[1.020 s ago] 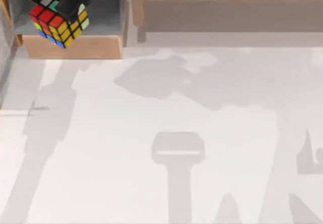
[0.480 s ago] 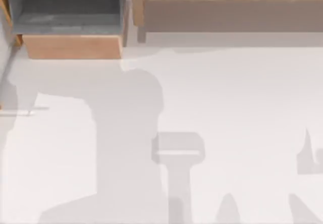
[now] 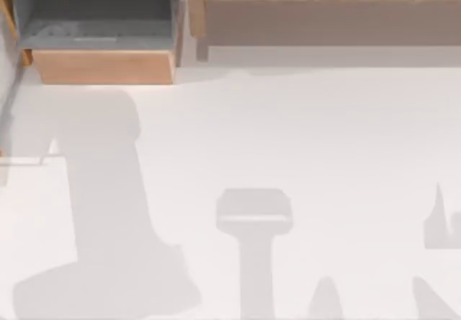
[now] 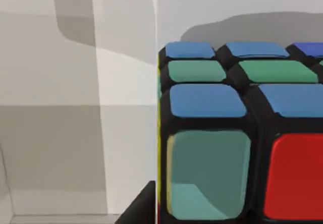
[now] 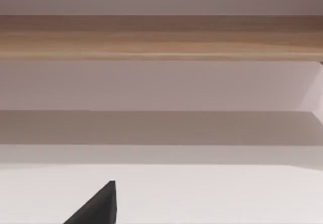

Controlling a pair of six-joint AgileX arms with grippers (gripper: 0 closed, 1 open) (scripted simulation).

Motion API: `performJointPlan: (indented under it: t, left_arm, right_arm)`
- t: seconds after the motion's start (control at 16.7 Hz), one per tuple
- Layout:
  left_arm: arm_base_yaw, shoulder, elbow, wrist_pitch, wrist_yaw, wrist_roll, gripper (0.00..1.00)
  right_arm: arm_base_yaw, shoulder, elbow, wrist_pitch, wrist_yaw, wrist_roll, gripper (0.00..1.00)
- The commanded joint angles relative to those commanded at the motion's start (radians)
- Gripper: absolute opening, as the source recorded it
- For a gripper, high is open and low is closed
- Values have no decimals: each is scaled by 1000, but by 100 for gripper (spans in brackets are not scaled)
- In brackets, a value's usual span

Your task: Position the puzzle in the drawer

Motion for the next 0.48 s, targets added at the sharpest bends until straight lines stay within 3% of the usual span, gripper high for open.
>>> performJointPlan:
  t: [0.18, 0.48]
  left_arm:
    - [0, 0, 0, 0, 0, 0, 0]
    - [0, 0, 0, 0, 0, 0, 38]
  right_arm:
    - [0, 0, 0, 0, 0, 0, 100]
    - [0, 0, 0, 0, 0, 0, 100]
